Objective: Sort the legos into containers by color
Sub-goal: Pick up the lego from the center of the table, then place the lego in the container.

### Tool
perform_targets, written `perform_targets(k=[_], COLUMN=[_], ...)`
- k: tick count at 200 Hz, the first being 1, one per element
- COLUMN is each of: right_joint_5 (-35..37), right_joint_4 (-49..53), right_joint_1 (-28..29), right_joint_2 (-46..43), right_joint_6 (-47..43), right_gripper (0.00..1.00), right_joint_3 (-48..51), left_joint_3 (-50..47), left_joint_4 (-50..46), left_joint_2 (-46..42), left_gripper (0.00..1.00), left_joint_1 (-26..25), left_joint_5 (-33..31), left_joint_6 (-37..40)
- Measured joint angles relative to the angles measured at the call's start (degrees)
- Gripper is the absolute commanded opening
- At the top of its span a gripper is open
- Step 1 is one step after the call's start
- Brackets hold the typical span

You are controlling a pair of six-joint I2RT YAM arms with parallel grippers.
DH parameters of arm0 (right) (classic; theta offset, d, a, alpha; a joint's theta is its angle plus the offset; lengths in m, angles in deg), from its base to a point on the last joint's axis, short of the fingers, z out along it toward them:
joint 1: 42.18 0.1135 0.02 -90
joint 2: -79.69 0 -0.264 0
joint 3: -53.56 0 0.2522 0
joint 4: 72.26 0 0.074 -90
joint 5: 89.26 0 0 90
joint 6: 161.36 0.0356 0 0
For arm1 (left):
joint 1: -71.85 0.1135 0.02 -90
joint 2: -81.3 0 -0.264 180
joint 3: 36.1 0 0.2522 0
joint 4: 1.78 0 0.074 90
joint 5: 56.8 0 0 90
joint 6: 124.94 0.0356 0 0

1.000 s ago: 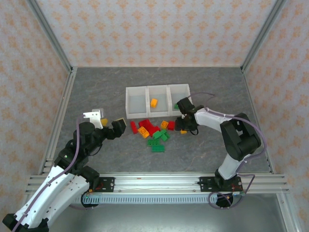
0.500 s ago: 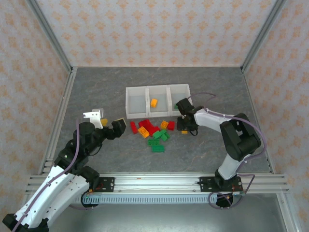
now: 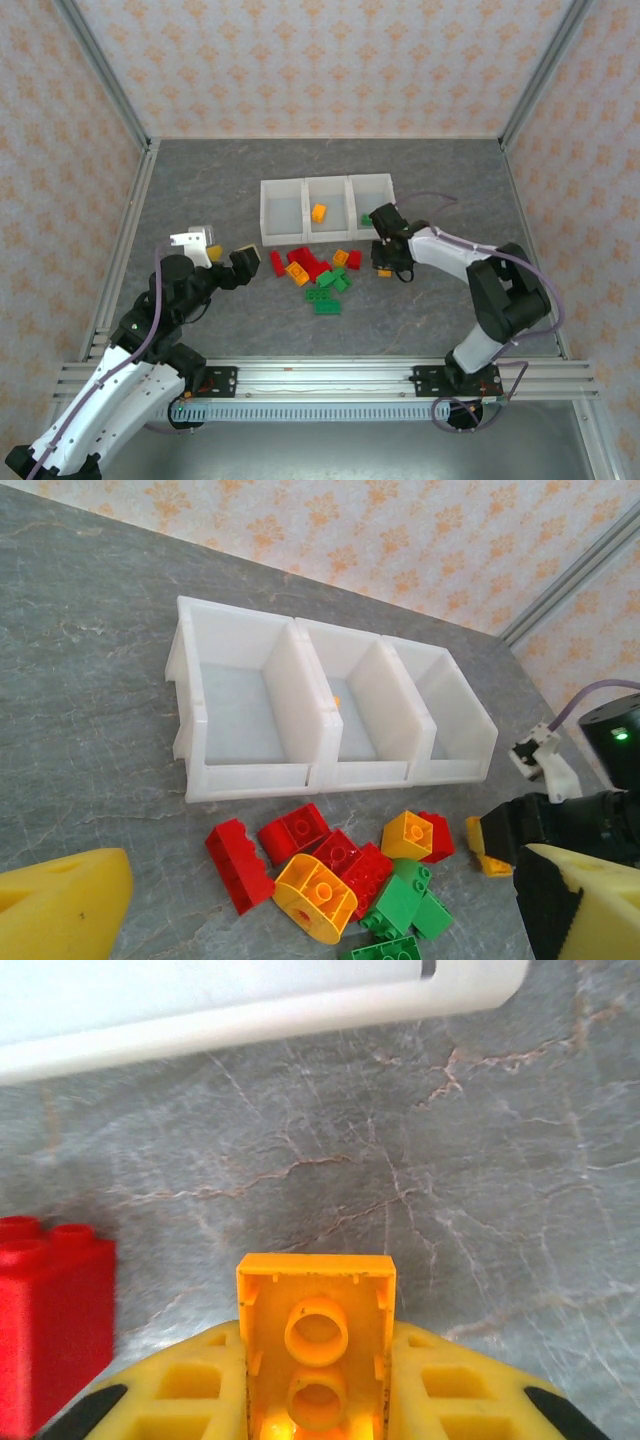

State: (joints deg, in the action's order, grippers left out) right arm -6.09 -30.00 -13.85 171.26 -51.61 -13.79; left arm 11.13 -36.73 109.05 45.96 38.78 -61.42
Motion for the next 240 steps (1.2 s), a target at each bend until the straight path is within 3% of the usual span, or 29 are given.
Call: perform_targets(k=[35, 76, 168, 197, 240], right_joint_5=[-0.61, -1.33, -5.4, -5.62, -5.14], right_joint_4=[1.33, 2.47, 1.46, 2.95, 5.2], right_joint_1=[0.28, 2.58, 2.82, 3.08, 3.63], right_joint_2=[-4.7, -3.63, 19.58, 26.16, 30.77], right_joint_6=[1.25, 1.25, -0.11, -1.25, -2.23], right_gripper=[0.19, 0.19, 0.2, 0.27, 0.51], right_joint_3=[-2.82, -15.47, -38.51, -46.31, -51.89], left_joint_3=[-0.04, -0.2, -0.22, -0.22, -0.22], left_joint_4=[0.0, 0.0, 0.02, 0.02, 0.02], left_joint_2=[0.0, 0.0, -0.52, -0.57, -1.29], left_gripper=[0.99, 0.99, 0.99, 0.99, 0.99], left_joint_1=[0.0, 0.0, 0.0, 0.0, 0.0], left_joint_5=[0.0, 0.0, 0.04, 0.2, 0.22], left_joint_6=[0.0, 0.0, 0.0, 0.02, 0.0])
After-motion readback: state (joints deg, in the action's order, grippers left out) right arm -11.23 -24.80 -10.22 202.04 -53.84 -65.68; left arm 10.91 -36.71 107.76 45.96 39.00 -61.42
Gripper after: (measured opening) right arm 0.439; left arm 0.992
